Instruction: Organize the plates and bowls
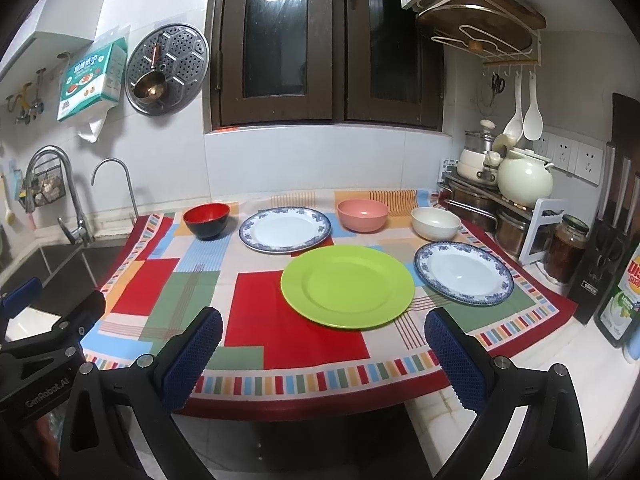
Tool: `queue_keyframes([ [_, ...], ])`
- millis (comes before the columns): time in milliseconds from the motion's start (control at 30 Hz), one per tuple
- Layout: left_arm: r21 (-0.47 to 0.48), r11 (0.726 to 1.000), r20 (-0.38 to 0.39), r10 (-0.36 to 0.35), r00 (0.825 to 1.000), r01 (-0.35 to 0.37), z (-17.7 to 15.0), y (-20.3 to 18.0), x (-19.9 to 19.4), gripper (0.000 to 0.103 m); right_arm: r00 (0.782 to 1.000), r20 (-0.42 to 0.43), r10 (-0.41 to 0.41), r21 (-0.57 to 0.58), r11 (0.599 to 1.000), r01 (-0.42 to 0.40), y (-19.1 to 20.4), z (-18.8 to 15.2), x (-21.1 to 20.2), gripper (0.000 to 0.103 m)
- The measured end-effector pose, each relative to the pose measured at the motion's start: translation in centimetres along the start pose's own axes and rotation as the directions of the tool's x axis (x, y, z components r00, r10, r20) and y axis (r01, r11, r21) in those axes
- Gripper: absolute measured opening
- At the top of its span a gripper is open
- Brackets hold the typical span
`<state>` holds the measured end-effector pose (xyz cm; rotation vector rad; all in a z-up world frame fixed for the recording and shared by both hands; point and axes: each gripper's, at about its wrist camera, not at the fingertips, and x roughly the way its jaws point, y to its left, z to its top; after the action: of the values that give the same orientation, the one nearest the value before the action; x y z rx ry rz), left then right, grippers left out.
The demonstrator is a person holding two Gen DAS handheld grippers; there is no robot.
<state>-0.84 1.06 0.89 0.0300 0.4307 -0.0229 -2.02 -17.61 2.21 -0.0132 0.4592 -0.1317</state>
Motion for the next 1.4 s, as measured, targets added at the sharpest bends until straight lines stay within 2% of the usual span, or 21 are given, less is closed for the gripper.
queue_keyframes([
  [1400, -0.002, 1.0, -0.003, 0.007, 1.0, -0.007, 0.01, 0.52, 0.38, 0.103, 1.0, 0.009, 0.004, -0.006, 1.0, -0.004, 0.66, 0.05, 0.16, 0.102],
])
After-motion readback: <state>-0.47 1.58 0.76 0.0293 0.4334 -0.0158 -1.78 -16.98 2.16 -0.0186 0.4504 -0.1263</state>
